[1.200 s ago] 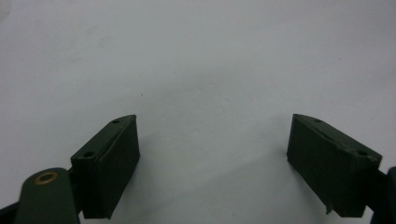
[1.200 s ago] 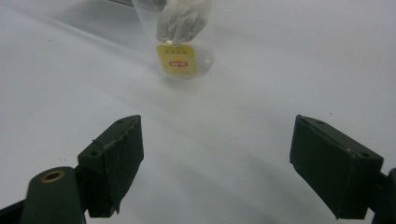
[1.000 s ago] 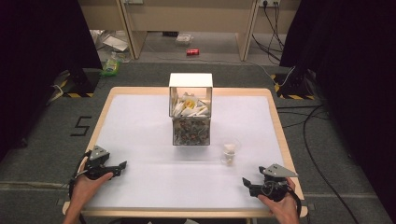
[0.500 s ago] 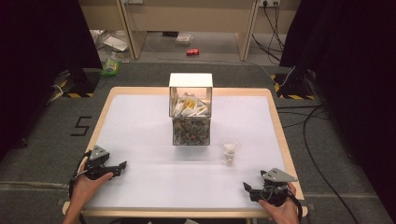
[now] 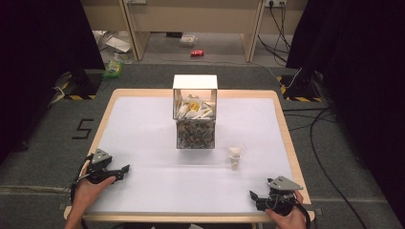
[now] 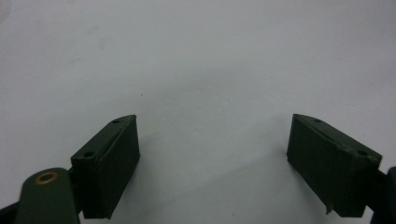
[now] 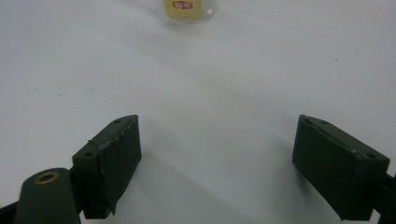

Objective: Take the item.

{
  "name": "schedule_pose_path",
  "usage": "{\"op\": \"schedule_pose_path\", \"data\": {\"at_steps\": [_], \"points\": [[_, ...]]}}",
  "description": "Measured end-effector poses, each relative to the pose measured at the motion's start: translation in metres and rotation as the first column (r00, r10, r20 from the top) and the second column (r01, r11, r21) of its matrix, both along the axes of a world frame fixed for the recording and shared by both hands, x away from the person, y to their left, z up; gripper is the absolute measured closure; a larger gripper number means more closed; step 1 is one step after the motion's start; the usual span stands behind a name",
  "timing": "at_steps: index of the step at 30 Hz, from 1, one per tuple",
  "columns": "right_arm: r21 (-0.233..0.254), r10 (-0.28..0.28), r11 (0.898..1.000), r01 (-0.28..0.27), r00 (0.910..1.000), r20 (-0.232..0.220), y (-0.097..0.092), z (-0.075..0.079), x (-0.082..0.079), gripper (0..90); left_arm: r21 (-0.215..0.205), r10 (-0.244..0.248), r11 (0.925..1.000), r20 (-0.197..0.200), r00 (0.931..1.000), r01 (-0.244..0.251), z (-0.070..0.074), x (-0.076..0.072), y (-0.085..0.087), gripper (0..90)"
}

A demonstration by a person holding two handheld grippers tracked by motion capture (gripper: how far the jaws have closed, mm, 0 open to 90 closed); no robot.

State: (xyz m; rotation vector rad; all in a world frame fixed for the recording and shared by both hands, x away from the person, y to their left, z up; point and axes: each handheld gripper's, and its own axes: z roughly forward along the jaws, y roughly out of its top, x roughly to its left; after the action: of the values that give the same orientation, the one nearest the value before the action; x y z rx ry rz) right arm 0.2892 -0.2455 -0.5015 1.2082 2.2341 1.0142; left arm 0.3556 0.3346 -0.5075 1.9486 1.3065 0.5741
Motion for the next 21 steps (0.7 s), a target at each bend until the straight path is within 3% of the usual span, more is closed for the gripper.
{"op": "schedule_pose_path", "data": {"at_steps": [14, 21], "points": [[0.016, -0.013, 1.0, 0.013, 0.9993, 0.034, -0.0017, -0.0037, -0.0067, 16.0, 0.0, 0.0, 1.0, 0.0, 1.0, 0.0, 0.0, 0.0, 0.0, 16.1], [0.024, -0.016, 1.0, 0.016, 0.9995, 0.028, -0.0014, -0.004, -0.0073, 15.9, 0.0, 0.0, 1.0, 0.0, 1.0, 0.0, 0.0, 0.0, 0.0, 16.1]]}}
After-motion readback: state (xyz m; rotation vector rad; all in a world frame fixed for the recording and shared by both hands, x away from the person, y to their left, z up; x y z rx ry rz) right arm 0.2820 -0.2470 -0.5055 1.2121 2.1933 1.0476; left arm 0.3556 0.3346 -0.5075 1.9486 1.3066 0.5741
